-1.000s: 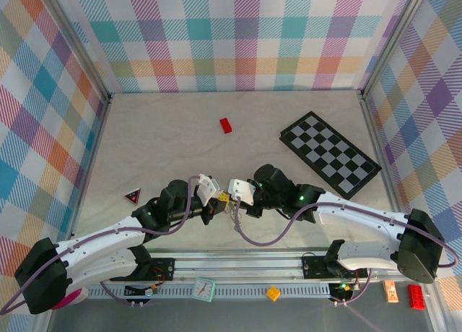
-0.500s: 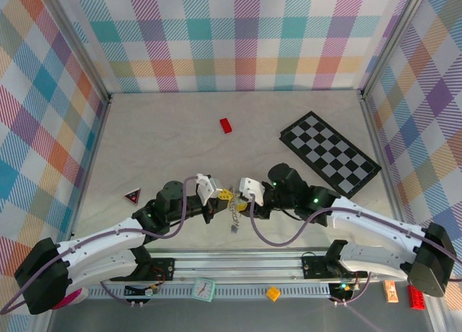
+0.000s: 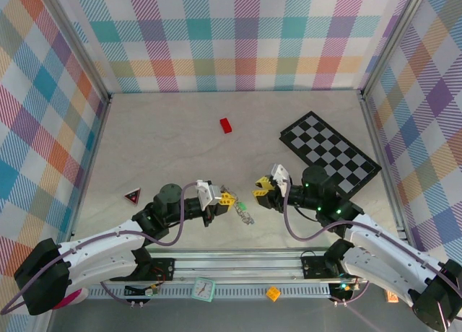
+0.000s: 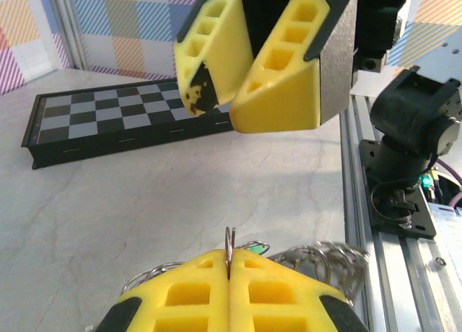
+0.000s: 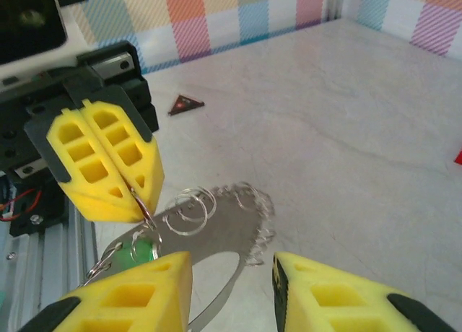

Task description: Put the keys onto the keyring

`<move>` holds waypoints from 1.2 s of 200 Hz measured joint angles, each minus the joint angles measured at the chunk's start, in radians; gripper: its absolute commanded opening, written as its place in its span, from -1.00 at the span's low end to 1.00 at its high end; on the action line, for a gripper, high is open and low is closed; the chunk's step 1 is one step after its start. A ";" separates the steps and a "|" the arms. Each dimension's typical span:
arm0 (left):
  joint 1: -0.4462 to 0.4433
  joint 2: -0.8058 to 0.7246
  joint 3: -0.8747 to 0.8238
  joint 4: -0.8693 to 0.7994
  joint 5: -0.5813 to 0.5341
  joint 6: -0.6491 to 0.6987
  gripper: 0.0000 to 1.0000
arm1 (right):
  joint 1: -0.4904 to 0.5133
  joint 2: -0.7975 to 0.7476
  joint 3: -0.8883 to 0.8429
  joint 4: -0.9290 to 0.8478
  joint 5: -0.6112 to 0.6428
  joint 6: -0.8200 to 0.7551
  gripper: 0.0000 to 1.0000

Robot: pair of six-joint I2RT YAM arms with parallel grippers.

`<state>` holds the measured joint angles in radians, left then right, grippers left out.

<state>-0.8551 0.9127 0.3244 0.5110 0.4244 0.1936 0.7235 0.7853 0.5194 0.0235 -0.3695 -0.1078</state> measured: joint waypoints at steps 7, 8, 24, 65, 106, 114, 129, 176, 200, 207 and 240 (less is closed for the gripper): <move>0.000 -0.002 -0.003 0.002 0.008 0.010 -1.00 | 0.000 0.000 0.000 0.006 -0.018 0.001 -0.29; 0.000 -0.002 -0.003 0.002 0.009 0.010 -1.00 | 0.000 0.001 0.000 0.007 -0.021 0.000 -0.29; 0.000 -0.006 -0.009 0.009 0.024 0.027 -1.00 | 0.000 0.013 0.000 0.014 -0.069 -0.006 -0.30; 0.000 -0.007 -0.009 0.017 0.061 0.047 -1.00 | 0.000 0.114 0.001 0.033 -0.188 -0.040 -0.36; 0.000 -0.007 -0.009 0.018 0.078 0.051 -1.00 | 0.000 0.163 0.015 0.052 -0.268 -0.065 -0.45; 0.000 -0.007 -0.009 0.018 0.082 0.051 -1.00 | 0.000 0.170 0.021 0.053 -0.281 -0.065 -0.47; 0.000 -0.006 -0.009 0.019 0.085 0.050 -1.00 | 0.000 0.180 0.027 0.059 -0.299 -0.068 -0.52; 0.000 0.008 -0.009 0.020 0.092 0.050 -1.00 | 0.005 0.212 0.041 0.062 -0.327 -0.085 -0.61; 0.000 0.016 -0.009 0.021 0.099 0.050 -1.00 | 0.011 0.227 0.049 0.062 -0.335 -0.092 -0.63; 0.000 0.017 -0.009 0.021 0.100 0.050 -1.00 | 0.014 0.233 0.051 0.062 -0.338 -0.093 -0.64; 0.000 0.021 -0.009 0.021 0.103 0.050 -1.00 | 0.018 0.249 0.059 0.054 -0.345 -0.102 -0.63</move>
<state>-0.8551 0.9337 0.3157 0.5316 0.5274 0.2432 0.7410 1.0348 0.5781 0.0776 -0.7143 -0.2100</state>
